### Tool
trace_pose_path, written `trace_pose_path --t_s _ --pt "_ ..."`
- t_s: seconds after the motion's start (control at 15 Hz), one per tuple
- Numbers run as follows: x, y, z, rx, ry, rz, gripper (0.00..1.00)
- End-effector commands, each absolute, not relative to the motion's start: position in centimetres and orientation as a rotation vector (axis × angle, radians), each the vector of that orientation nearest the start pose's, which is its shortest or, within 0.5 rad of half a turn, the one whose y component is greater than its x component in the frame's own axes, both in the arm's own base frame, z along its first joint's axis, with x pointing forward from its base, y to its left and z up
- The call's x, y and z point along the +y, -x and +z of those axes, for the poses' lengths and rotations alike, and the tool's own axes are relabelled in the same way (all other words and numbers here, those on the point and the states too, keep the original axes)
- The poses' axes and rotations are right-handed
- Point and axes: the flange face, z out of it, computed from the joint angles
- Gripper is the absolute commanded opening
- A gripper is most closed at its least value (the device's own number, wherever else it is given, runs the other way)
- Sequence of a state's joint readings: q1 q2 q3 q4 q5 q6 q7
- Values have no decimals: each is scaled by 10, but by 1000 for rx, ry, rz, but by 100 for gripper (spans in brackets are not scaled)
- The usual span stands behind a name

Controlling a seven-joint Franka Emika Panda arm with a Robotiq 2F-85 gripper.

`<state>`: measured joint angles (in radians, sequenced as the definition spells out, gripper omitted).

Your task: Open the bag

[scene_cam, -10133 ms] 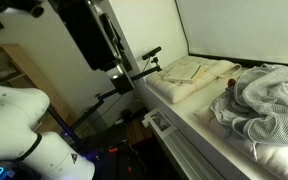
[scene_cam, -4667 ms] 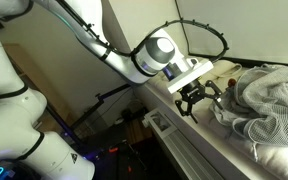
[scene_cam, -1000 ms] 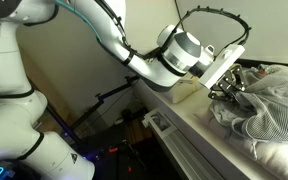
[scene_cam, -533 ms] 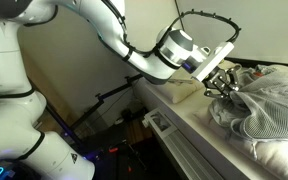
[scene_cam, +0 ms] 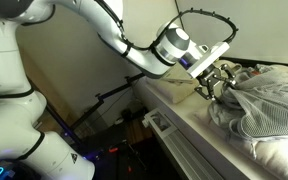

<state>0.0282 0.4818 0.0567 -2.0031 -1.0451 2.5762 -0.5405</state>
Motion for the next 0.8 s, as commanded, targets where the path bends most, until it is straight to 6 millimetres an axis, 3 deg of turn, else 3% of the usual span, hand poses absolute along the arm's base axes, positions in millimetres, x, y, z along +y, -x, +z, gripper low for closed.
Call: trace_pose_path --t_s 0.0,0.27,0.73 --pt "61 -603 229 1756 -1912 -83 100" --pt "64 -599 231 1767 -1960 -75 100" --pt "102 -574 244 1867 -1986 -58 100"
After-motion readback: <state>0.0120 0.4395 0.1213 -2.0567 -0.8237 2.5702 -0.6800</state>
